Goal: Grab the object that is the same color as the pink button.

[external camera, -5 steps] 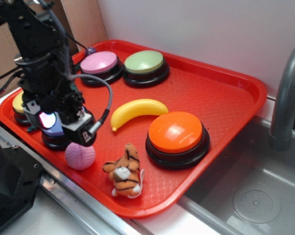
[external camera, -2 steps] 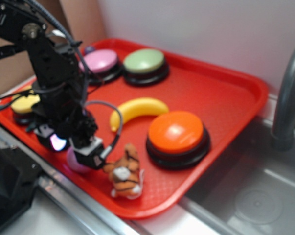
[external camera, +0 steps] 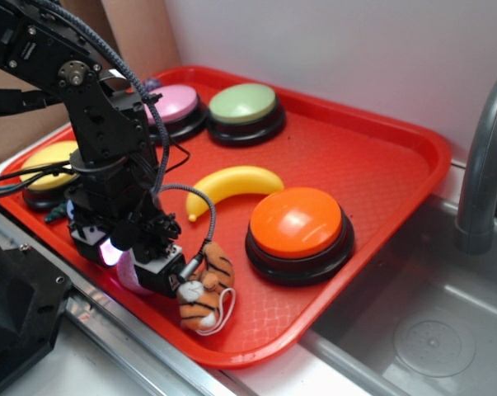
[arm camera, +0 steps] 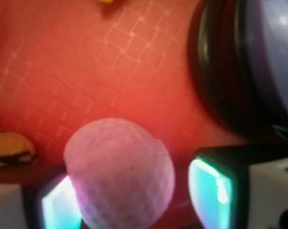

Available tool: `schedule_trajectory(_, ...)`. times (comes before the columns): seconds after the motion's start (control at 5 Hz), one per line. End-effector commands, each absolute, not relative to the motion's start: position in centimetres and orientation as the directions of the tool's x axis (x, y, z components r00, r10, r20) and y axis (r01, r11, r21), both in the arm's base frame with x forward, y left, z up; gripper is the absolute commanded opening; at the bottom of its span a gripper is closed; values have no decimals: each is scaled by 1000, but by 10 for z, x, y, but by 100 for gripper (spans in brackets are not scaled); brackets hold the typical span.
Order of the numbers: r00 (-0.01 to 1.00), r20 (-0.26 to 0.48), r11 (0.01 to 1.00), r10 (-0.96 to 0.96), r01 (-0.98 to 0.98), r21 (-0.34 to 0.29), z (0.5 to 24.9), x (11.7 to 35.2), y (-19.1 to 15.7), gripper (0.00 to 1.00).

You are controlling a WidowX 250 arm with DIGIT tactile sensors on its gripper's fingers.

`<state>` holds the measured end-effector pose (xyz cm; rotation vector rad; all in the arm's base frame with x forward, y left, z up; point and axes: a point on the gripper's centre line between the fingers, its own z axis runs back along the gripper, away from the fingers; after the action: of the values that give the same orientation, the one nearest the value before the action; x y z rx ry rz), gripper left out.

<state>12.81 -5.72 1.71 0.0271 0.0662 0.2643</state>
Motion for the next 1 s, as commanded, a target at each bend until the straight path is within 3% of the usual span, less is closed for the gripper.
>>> schedule_trajectory(0.0,946,-42,946,321,-322,-37,53,138,-49,0)
schedule_trajectory(0.4,953,20,952,301,-299,-64,123,164,-13,0)
schedule_trajectory(0.6,949,94,952,301,-293,-90,161,175,12,0)
schedule_trajectory(0.8,950,106,955,294,-289,-65,177,188,28,0)
